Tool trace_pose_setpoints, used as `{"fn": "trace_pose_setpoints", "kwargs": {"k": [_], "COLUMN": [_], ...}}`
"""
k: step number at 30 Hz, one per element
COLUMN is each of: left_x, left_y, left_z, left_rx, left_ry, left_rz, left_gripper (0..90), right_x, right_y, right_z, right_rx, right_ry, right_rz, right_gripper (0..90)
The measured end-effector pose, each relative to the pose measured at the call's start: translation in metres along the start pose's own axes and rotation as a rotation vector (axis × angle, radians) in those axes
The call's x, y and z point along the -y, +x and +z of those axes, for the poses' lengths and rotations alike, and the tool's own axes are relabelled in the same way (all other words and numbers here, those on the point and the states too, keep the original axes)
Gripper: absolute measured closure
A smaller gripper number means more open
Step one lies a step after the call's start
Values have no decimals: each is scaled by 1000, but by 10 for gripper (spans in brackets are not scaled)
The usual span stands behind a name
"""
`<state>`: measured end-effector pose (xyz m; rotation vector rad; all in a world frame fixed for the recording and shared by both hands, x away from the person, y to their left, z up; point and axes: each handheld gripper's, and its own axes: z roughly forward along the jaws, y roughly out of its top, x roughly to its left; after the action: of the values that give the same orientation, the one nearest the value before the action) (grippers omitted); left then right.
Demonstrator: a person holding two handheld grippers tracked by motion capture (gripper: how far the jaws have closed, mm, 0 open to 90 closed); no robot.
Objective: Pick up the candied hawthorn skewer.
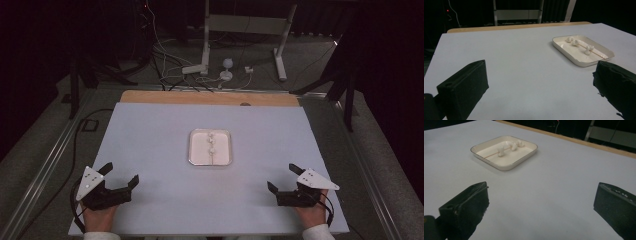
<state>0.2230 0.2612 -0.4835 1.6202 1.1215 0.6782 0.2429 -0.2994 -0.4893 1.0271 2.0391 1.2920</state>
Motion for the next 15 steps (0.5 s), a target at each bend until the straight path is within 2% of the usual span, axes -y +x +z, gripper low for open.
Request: {"fn": "trace_pose_setpoints", "kwargs": {"k": [5,8,11,15], "left_x": [-1,-2,-6,-16], "left_y": [0,-1,-5,-10], "left_z": [-2,-2,1,7], "left_rx": [-23,-20,-25,-11], "left_ry": [-17,-19,-7,5], "left_rz": [-9,-28,-16,-21], "left_gripper": [3,4,4,4], "right_x": [-1,0,1,1], "right_y": [0,-2,-4,-6], "right_z": [-1,-1,-2,-4], "right_rx": [13,20,29,36], "right_ry": [-3,-2,-4,-10], "right_rz": [6,15,28,40], "right_gripper": [0,0,0,0]}}
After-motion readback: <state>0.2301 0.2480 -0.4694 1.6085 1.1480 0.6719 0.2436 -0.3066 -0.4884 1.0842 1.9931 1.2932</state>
